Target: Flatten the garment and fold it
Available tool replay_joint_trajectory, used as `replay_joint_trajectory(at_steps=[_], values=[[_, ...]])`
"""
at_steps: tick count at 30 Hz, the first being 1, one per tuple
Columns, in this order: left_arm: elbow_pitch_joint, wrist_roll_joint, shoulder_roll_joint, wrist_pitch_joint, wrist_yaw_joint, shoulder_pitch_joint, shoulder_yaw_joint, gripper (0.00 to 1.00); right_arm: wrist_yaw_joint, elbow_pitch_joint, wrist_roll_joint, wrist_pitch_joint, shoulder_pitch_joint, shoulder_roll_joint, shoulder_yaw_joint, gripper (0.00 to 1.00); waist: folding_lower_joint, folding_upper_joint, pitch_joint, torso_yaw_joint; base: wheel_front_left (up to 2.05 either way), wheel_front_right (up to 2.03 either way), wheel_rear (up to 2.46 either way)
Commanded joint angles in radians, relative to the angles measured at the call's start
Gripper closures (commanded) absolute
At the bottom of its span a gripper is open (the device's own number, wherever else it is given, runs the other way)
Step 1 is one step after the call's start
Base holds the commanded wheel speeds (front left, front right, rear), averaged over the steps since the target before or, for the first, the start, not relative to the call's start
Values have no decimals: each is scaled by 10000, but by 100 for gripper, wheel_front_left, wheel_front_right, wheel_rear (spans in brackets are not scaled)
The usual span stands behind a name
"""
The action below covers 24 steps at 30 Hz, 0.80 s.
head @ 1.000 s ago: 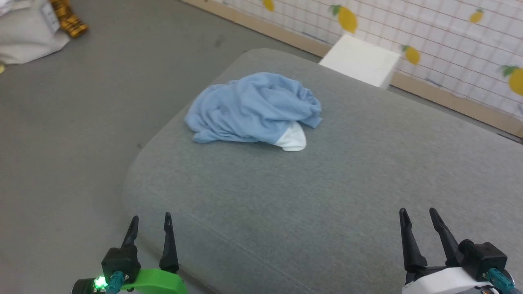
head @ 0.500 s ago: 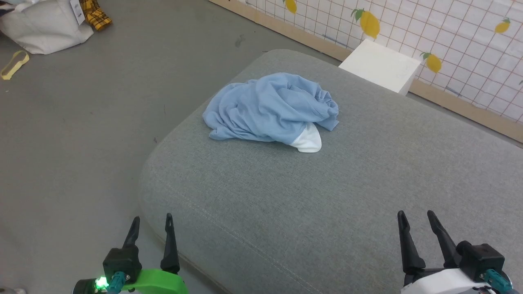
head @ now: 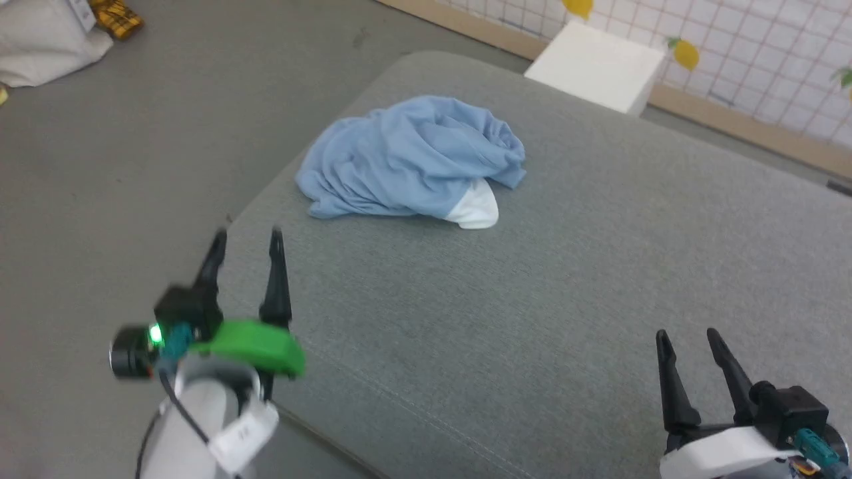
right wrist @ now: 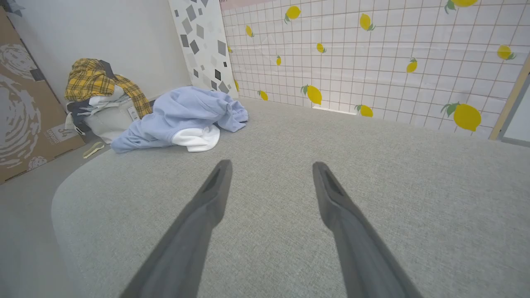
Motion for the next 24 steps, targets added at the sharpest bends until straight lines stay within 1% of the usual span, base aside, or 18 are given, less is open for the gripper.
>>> replay_joint_trajectory(at_steps=[1,4,7,11,14,16,19,21,24], values=[[190,-91,104,-42,-125,-593,-14,0,-15,-99,-132,-17,-245,-6,-69,0,0,0,694,-622,0,0,0],[1012,-161,305,26,-384,-1939,10,0,-15,-324,-398,131,-447,-6,-206,0,0,0,1258,-1050,0,0,0],[2001,-396,480,316,-593,-3224,159,0,-15,-610,-632,328,-620,-6,-315,0,0,0,1813,-1497,0,0,0],[3526,-925,640,1178,-771,-4834,467,0,-15,-1070,-931,585,-811,-6,-447,0,0,0,2553,-2115,0,0,0],[4621,-1487,760,2164,-830,-5916,819,0,-15,-1433,-1085,764,-894,-6,-517,0,0,0,3096,-2612,0,0,0],[5221,-1708,849,2820,-779,-6513,952,0,-15,-1639,-1148,851,-918,-6,-555,0,0,0,3385,-2873,0,0,0],[5990,-1861,968,3785,-546,-7259,1039,0,-15,-1934,-1190,944,-957,-6,-645,0,0,0,3799,-3171,0,0,0],[6436,-1891,1019,4306,-140,-7689,1118,0,-15,-2108,-1211,988,-964,-6,-715,0,0,0,4040,-3298,0,0,0],[7084,-1890,1008,5279,251,-8188,1053,0,-15,-2335,-1271,1066,-955,-6,-725,0,0,0,4342,-3417,0,0,0]])
